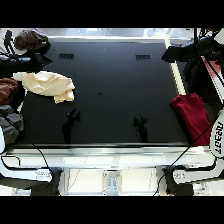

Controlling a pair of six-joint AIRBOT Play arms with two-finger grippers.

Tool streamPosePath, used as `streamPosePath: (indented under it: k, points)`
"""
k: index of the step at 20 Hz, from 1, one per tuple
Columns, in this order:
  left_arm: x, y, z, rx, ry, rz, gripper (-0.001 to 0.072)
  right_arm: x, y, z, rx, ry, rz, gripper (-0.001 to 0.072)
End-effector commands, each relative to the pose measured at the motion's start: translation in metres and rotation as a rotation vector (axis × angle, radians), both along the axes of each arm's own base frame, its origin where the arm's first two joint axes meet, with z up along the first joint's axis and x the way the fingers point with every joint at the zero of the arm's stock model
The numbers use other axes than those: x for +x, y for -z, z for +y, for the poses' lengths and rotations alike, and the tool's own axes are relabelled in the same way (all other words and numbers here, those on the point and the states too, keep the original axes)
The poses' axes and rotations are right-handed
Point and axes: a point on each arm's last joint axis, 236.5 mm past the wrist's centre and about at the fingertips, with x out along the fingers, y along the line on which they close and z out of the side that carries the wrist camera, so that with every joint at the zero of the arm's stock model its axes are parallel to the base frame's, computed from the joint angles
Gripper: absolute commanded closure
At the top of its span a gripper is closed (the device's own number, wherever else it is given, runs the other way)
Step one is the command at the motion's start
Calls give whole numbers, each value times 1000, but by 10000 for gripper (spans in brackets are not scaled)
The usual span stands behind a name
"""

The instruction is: Fold the shirts.

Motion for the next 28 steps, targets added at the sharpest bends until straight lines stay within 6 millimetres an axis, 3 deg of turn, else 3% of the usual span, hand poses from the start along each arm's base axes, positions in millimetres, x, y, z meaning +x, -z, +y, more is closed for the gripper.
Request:
streamPosePath:
  k: [1, 13, 15, 18, 20, 24, 28]
  points:
    - [0, 0, 0, 1, 1, 0, 282, 0, -1, 0, 0, -1, -1, 252]
    - [0, 0, 0, 0, 0, 0, 283, 0, -1, 0, 0, -1, -1, 252]
    - [9, -2, 5, 5, -32, -24, 282, 0, -1, 0, 0, -1, -1, 252]
    - [9, 6, 5, 13, -29, -10, 276, 0, -1, 0, 0, -1, -1, 252]
    - [11, 21, 14, 62, -37, 15, 104, 0, -1, 0, 0, -1, -2, 252]
    - [11, 49, 54, 164, -92, 63, 102, 0, -1, 0, 0, -1, -2, 252]
    - [10, 64, 78, 151, -134, 99, 104, 0, -1, 1, 1, -1, -2, 252]
